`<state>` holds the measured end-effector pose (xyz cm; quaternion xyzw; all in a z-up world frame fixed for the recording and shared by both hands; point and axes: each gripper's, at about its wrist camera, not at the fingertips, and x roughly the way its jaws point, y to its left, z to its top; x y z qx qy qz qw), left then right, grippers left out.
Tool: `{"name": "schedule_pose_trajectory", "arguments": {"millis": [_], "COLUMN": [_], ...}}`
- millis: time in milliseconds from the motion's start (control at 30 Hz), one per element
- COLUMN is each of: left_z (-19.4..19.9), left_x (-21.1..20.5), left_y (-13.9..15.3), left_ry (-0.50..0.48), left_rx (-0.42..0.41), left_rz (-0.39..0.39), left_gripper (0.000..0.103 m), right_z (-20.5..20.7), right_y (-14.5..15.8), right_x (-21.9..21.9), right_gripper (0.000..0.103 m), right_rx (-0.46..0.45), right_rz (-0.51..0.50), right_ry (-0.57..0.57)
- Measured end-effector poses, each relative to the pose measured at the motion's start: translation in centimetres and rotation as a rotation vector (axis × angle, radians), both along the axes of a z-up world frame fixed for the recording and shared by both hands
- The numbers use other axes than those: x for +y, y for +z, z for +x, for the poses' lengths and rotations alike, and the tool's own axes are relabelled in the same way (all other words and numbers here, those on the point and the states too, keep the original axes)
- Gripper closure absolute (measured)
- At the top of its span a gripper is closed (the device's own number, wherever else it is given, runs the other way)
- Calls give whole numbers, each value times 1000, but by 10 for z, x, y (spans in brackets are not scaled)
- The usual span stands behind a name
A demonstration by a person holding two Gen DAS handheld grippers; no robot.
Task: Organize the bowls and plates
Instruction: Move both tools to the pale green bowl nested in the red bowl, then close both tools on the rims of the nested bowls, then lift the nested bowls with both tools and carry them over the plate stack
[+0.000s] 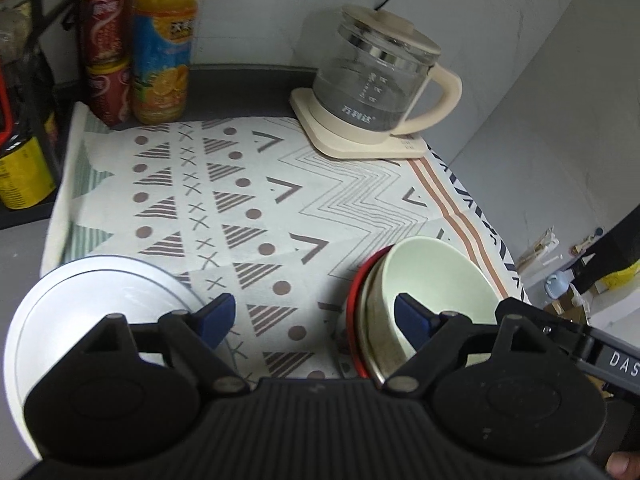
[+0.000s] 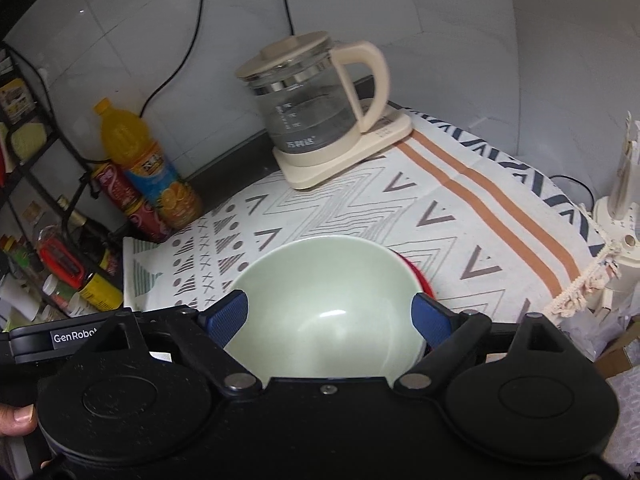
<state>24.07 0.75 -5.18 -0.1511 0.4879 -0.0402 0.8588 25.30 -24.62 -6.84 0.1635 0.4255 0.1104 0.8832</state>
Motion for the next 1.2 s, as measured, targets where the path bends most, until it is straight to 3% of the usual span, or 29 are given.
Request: {"name": "schedule_pose_trajectory", "arguments": {"millis": [467, 800, 1200], "left_z": [32, 40, 55], "left_x": [-10, -17, -26], "left_y": [-32, -56, -85], "left_ry": [-70, -121, -149], "left_rx": [71, 136, 221], "left_rz": [-61, -109, -161], "left_gripper": [18, 23, 52], "right_z": [8, 9, 16], "right_y": [-28, -52, -75], "right_x": [-12, -12, -18], "right_gripper": [15, 34, 59], "right_rx": [121, 226, 308], "right_rz": [-12, -13, -24], "right_ry": [-78, -107, -155]}}
